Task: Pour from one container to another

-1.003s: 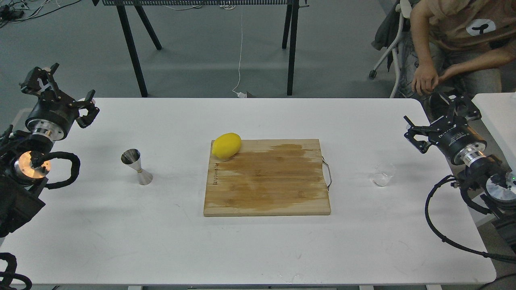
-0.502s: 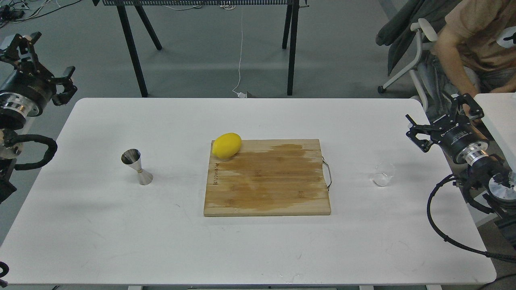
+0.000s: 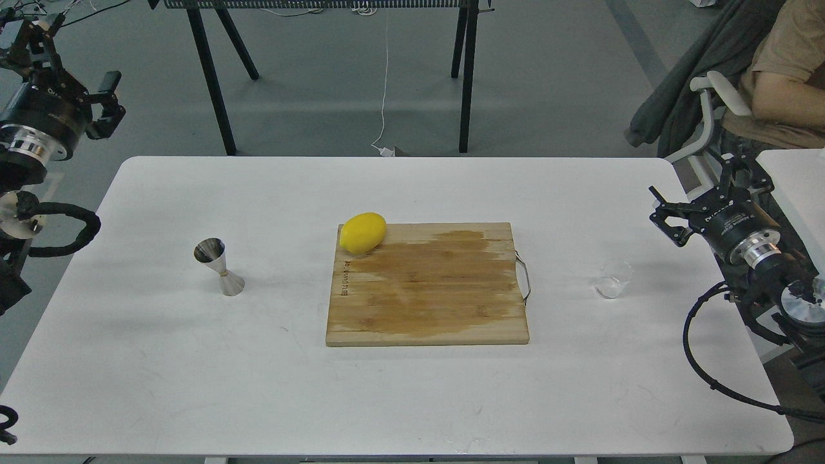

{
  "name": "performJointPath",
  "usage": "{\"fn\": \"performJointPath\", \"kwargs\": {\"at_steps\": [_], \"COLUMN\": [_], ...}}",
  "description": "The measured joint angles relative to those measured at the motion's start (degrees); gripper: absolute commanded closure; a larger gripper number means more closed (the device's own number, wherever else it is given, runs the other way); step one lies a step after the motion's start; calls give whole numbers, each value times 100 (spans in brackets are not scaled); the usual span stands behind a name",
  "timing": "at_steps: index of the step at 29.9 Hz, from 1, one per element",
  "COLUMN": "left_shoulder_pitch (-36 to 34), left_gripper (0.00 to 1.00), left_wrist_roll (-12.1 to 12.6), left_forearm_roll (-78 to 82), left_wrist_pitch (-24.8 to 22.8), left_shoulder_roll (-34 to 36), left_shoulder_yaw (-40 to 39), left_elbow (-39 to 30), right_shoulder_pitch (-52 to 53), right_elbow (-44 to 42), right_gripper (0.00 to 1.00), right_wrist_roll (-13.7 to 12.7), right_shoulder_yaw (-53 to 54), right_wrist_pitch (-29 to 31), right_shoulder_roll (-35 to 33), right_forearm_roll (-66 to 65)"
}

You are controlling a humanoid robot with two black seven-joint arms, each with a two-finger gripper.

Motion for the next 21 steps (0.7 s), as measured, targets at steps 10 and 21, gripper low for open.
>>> {"fn": "performJointPath", "kwargs": {"at_steps": [10, 21], "left_shoulder_pitch": [-257, 24], "left_gripper": [0, 0], "left_wrist_roll": [-13, -14], "left_forearm_roll": [1761, 3717], "left_wrist_pitch": [1, 48], "left_shoulder_roll": [-103, 93], "left_shoulder_yaw": [0, 12], "left_elbow": [-450, -1492], "right_shoulder_pitch": [-24, -174], "right_elbow": [-22, -21], "right_gripper": [1, 1], "right_wrist_roll": [7, 21], "right_shoulder_yaw": [0, -1], "right_wrist_pitch": [0, 0], "right_shoulder_roll": [-2, -1], "right_forearm_roll": [-10, -13]}}
